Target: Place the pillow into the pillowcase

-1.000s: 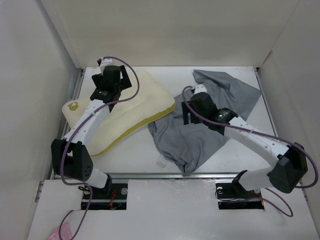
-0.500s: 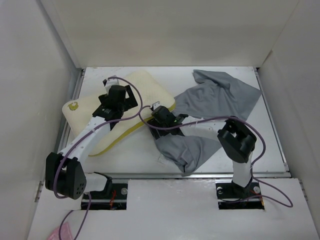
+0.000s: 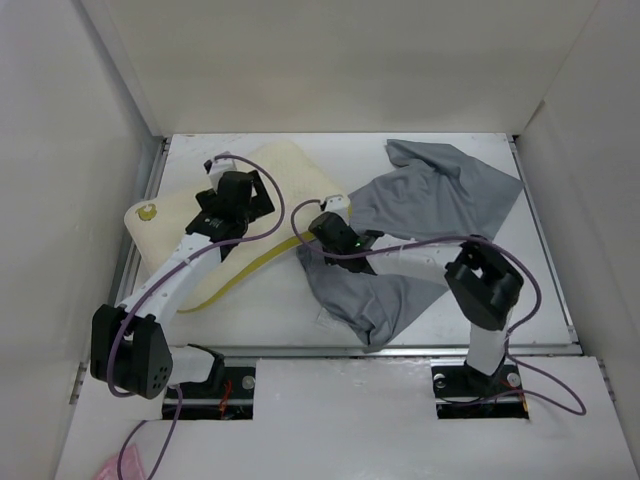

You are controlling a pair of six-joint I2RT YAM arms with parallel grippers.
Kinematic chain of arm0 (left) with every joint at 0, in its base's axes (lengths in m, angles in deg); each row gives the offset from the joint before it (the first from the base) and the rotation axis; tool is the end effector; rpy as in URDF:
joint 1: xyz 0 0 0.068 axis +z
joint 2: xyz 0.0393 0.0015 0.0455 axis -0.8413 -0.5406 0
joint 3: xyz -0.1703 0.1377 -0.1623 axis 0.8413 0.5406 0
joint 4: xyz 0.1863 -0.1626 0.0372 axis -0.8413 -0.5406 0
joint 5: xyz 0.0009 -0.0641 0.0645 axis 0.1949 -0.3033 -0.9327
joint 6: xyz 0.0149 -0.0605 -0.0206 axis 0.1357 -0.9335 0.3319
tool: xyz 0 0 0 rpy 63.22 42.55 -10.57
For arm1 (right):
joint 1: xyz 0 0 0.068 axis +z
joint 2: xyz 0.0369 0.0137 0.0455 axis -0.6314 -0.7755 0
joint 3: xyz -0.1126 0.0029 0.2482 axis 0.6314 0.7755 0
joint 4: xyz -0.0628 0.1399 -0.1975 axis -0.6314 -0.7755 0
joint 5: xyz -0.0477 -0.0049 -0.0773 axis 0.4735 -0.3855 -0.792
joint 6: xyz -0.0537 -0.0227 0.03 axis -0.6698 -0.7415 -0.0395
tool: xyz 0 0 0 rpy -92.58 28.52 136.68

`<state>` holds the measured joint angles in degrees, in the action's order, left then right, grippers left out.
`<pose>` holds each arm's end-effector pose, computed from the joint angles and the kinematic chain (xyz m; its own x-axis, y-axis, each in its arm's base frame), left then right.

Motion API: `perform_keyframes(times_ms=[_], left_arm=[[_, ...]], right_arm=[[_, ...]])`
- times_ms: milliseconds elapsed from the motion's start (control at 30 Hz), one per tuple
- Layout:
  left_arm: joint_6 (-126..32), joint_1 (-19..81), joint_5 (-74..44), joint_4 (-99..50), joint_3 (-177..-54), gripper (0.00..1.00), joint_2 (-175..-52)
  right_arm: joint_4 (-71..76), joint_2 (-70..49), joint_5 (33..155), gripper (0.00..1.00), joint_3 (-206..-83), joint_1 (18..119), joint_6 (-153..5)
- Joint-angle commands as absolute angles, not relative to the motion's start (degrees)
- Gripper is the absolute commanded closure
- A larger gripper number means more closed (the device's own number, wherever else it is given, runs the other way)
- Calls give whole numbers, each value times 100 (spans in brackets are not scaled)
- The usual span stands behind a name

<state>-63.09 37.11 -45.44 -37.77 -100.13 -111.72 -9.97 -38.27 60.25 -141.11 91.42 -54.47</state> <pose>0.2824 -0.0827 0.2979 -0.3952 -0.3090 -0.8651 -0.2025 0.9479 -0.2461 0.2658 0.3064 0.1824 -0.6557 -0.1922 -0.7302 -0.2722 0.9622 -0.0089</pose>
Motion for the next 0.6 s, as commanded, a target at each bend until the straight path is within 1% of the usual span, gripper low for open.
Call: perform_keyframes(times_ms=[0, 67, 100, 133, 167, 200, 233, 267, 300, 400, 433, 500, 567], left_arm=[[-6076, 3688, -4356, -3461, -9987, 0, -11083], [-5927, 3688, -4198, -3374, -9987, 0, -11083], [-5926, 3688, -4197, -3373, -9987, 0, -11083], [-5926, 3688, -4197, -3303, -9987, 0, -11083], [-5926, 3688, -4258, -3303, -10039, 0, -11083], [-5926, 3688, -4311, -3303, -10039, 0, -11083], [-5926, 3688, -4372, -3364, -10100, 0, -11083], [-5926, 3688, -4434, -3416, -10171, 0, -11144], [-5926, 3688, -4539, -3417, -10171, 0, -11144], [-5979, 3688, -4662, -3566, -10294, 0, -11259], [-5979, 3688, -4663, -3627, -10294, 0, -11259], [-6032, 3688, -4663, -3628, -10294, 0, -11259], [-6032, 3688, -4663, -3628, -10233, 0, -11259]], right_arm=[[-1055, -2672, 5369, 100, -13867, 8970, -5214], [-951, -2216, 5822, 100, -13613, 8750, -5440], [-793, -2161, 6269, 100, -13533, 8653, -5669], [-705, -2160, 7092, 100, -13533, 8652, -5863], [-617, -2291, 7291, 100, -13533, 8705, -6004], [-616, -2388, 7293, 86, -13533, 8818, -6301], [-616, -2493, 7119, 80, -13602, 9115, -6434], [-546, -2607, 7118, 76, -13664, 9240, -6645], [-545, -2887, 7048, 64, -13717, 9346, -6908], [-781, -3520, 7407, 56, -14094, 9408, -7016], [-844, -3653, 7486, 51, -14191, 9408, -7094], [-906, -3865, 7556, 51, -14341, 9470, -7095], [-906, -4014, 7618, 49, -14394, 9470, -7157]])
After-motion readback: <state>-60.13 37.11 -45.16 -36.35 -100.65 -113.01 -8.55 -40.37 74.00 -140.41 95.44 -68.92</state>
